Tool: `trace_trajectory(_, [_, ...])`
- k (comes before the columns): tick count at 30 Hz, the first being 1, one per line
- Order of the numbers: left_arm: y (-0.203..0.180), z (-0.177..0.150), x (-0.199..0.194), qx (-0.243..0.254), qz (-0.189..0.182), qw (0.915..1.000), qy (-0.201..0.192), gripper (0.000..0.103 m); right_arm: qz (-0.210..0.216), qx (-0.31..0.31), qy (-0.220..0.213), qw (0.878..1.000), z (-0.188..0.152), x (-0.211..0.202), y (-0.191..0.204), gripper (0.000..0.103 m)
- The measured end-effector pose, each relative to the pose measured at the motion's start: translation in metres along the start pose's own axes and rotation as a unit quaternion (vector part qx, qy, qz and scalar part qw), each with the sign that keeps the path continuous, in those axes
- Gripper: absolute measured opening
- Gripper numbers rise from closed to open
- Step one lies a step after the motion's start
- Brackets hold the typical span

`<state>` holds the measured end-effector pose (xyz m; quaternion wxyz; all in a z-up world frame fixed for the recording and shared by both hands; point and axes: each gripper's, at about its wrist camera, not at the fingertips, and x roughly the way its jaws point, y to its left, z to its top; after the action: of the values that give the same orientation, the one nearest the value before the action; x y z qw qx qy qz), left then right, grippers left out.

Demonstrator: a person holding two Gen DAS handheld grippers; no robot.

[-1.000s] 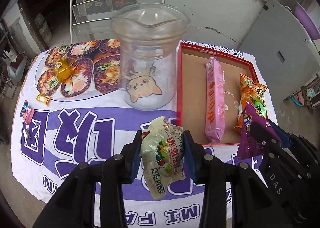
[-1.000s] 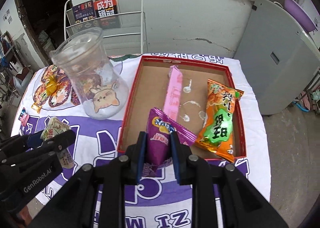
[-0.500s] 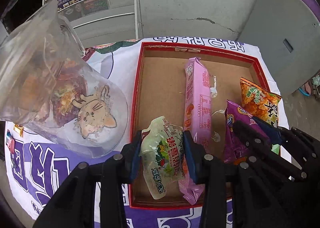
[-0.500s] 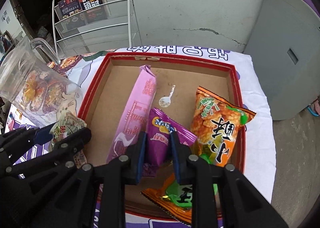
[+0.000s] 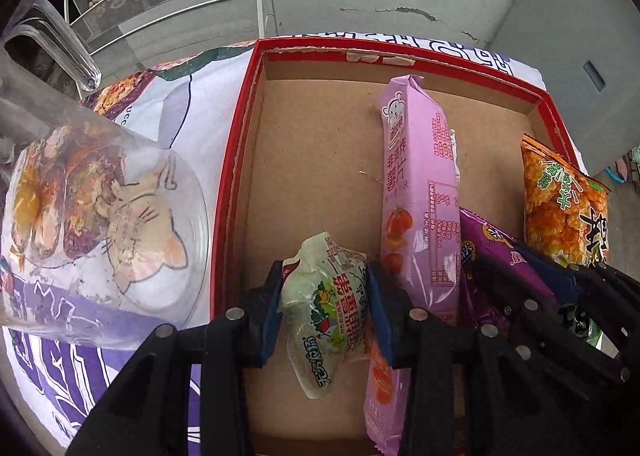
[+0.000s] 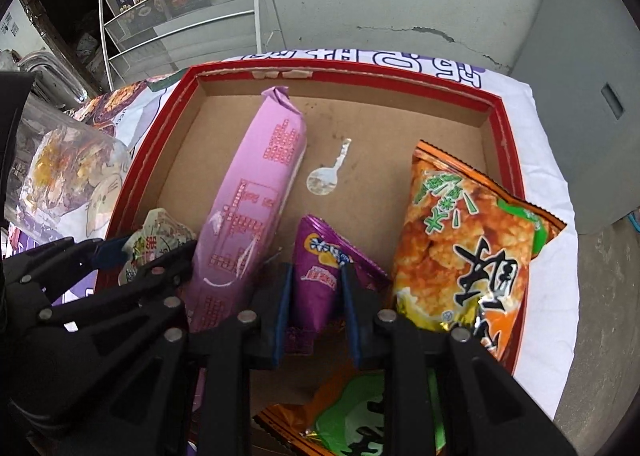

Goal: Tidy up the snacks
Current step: 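Carry both packets over the red tray and open both tools to drop them, then pull both tools back from the tray toward the remaining snacks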

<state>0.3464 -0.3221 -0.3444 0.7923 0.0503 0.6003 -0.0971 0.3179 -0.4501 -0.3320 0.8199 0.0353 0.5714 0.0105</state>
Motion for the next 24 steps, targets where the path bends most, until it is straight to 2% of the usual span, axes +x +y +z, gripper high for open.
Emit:
trace_trajectory(4, [0.004, 0.002, 0.009, -0.013, -0.002, 0.9998, 0.018, 0.042, -0.002, -0.006, 0.001, 1.0, -0.001, 0.001, 0.003, 0.026])
trace_trajectory(7, [0.005, 0.001, 0.01, -0.018, 0.012, 0.9996, 0.02, 0.052, 0.0, -0.006, 0.003, 1.0, -0.001, -0.001, 0.003, 0.026])
trace_trajectory(14, [0.004, 0.005, -0.007, -0.013, 0.0, 0.9999, 0.01, 0.065, 0.013, 0.019, -0.014, 1.0, -0.001, -0.02, -0.006, 0.026])
trace_trajectory(15, [0.004, 0.005, -0.011, -0.011, 0.01, 0.9999, 0.004, 0.075, 0.012, 0.022, -0.019, 0.999, -0.002, -0.025, -0.008, 0.027])
trace_trajectory(16, [0.004, 0.006, -0.014, -0.011, 0.002, 0.9999, 0.002, 0.08, 0.012, 0.026, -0.026, 0.999, -0.003, -0.031, -0.009, 0.027])
trace_trajectory(19, [0.003, 0.005, -0.025, -0.011, -0.008, 0.9999, -0.002, 0.089, -0.003, 0.029, -0.043, 0.999, -0.006, -0.049, -0.011, 0.027])
trace_trajectory(22, [0.001, 0.002, -0.036, -0.006, 0.013, 0.9998, -0.015, 0.103, -0.016, 0.034, -0.051, 0.998, -0.01, -0.063, -0.013, 0.029])
trace_trajectory(24, [0.005, -0.001, -0.042, -0.012, 0.003, 0.9998, -0.014, 0.103, -0.024, 0.036, -0.049, 0.998, -0.013, -0.067, -0.014, 0.033])
